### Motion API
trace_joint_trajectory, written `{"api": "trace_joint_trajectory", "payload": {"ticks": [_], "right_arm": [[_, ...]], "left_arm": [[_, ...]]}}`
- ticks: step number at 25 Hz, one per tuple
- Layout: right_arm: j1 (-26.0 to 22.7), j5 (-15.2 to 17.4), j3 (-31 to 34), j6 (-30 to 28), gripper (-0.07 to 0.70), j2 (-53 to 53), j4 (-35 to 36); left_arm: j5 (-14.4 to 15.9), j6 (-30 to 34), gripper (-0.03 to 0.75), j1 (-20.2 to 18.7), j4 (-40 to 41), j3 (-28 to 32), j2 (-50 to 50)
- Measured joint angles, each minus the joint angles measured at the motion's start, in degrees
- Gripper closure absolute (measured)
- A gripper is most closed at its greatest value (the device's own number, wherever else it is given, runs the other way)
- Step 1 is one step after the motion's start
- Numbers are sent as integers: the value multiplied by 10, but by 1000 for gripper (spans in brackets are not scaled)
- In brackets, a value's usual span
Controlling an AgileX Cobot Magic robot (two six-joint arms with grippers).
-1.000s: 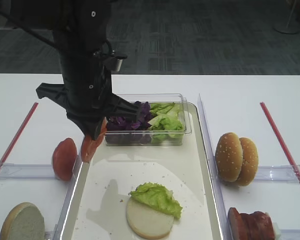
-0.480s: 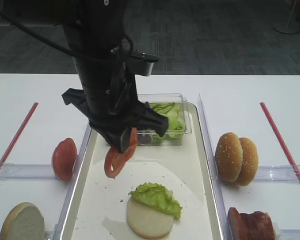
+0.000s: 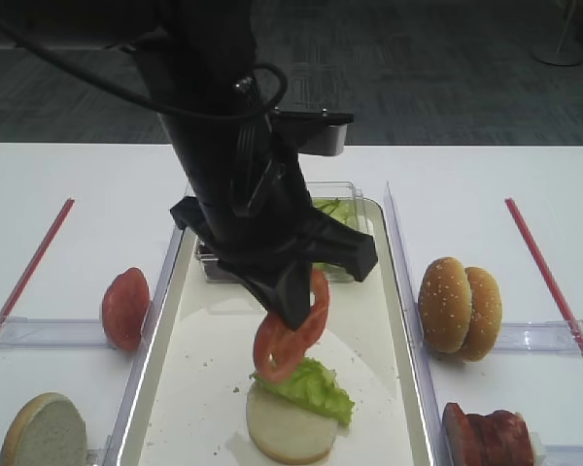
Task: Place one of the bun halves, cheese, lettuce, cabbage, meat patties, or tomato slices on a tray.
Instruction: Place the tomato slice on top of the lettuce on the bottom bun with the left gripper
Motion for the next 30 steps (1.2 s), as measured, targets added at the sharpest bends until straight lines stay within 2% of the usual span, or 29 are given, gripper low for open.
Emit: {"api": "trace_joint_trajectory", "payload": {"ticks": [8, 13, 16, 22, 30], "right_arm": [[0, 0, 0, 0, 186, 0, 0], [0, 0, 0, 0, 186, 0, 0], [0, 0, 0, 0, 186, 0, 0], [0, 0, 0, 0, 186, 0, 0], [0, 0, 0, 0, 186, 0, 0]], "left_arm": [[-37, 136, 707, 0, -126, 67, 0], [-60, 257, 707, 17, -227, 113, 0], [-66, 307, 707, 33, -260, 130, 0], [-74, 373, 708, 70, -311, 162, 0], [-69, 416, 708, 98, -363, 165, 43]]}}
